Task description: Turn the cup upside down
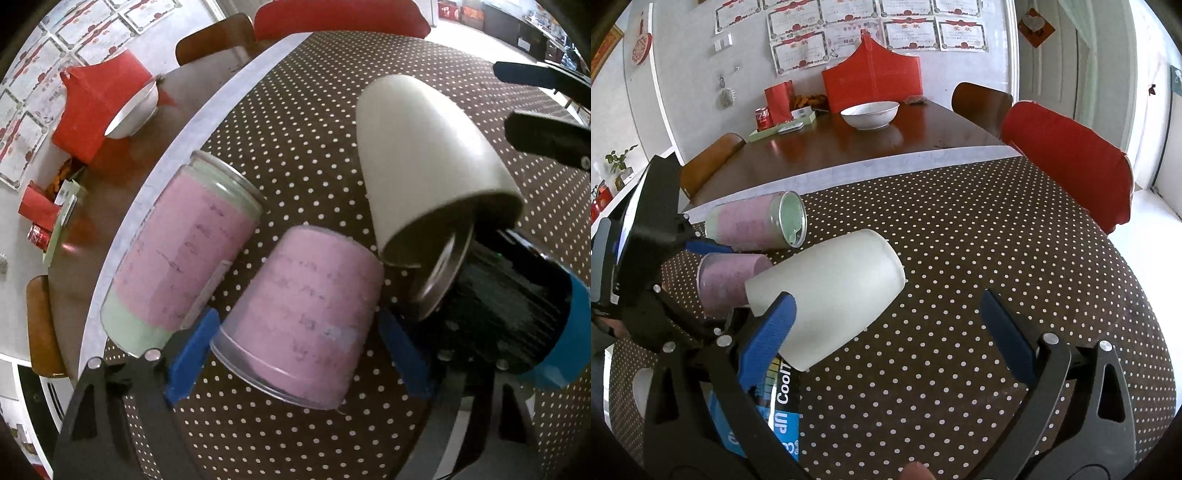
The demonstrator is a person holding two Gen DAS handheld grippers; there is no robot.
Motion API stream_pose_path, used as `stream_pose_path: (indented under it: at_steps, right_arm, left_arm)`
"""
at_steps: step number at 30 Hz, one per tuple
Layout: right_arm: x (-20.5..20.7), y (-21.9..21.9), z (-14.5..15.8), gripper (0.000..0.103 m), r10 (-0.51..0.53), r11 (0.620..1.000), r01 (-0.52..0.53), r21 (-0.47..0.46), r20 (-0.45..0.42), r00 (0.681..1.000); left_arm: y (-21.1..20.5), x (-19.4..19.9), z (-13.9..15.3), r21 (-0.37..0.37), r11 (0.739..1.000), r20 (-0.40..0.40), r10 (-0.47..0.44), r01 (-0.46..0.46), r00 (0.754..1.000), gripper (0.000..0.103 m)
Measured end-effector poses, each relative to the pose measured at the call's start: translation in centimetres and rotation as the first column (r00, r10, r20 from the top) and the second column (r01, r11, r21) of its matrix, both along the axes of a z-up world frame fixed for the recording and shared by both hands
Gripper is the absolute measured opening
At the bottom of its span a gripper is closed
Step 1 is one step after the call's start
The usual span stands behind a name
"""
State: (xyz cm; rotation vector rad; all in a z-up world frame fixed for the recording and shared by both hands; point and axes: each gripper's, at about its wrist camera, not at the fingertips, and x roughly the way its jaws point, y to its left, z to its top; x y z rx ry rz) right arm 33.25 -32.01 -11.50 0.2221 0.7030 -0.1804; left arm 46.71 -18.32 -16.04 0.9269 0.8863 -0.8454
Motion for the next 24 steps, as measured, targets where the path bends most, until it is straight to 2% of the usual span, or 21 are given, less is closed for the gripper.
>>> stream_pose_path:
  at_steps: [3, 5, 13, 24]
  right_arm:
    - [0.0, 0.0, -0.1, 0.097, 0.002, 1.000, -0.002, 0.001, -0.002, 1.000]
    - [0.0, 0.1, -0.1, 0.097, 0.004, 1.000, -0.004, 0.002, -0.003, 1.000]
    - [-0.1, 0.1, -0.2, 0.097, 0.004, 1.000, -0.004, 0.010, -0.006, 1.000]
    - [-1.2, 0.7, 0.5, 0.097, 0.012, 1.000, -0.012, 0.012, 0.004, 1.000]
  left_arm:
    - [0.0, 0.0, 0.4, -0.010, 1.000, 0.008, -0.002, 0.002, 1.000, 0.086]
    - [0.0, 0.0, 0.5, -0.014, 1.000, 0.001, -0.004, 0.004, 1.000, 0.080]
    - [0.4, -0.1, 0.8, -0.041, 0.999, 0.004, 0.021, -0.021, 1.000, 0.078]
    - [3.3, -0.1, 2.8, -0.122, 0.983, 0.018, 0.143, -0.140, 0.990, 0.076]
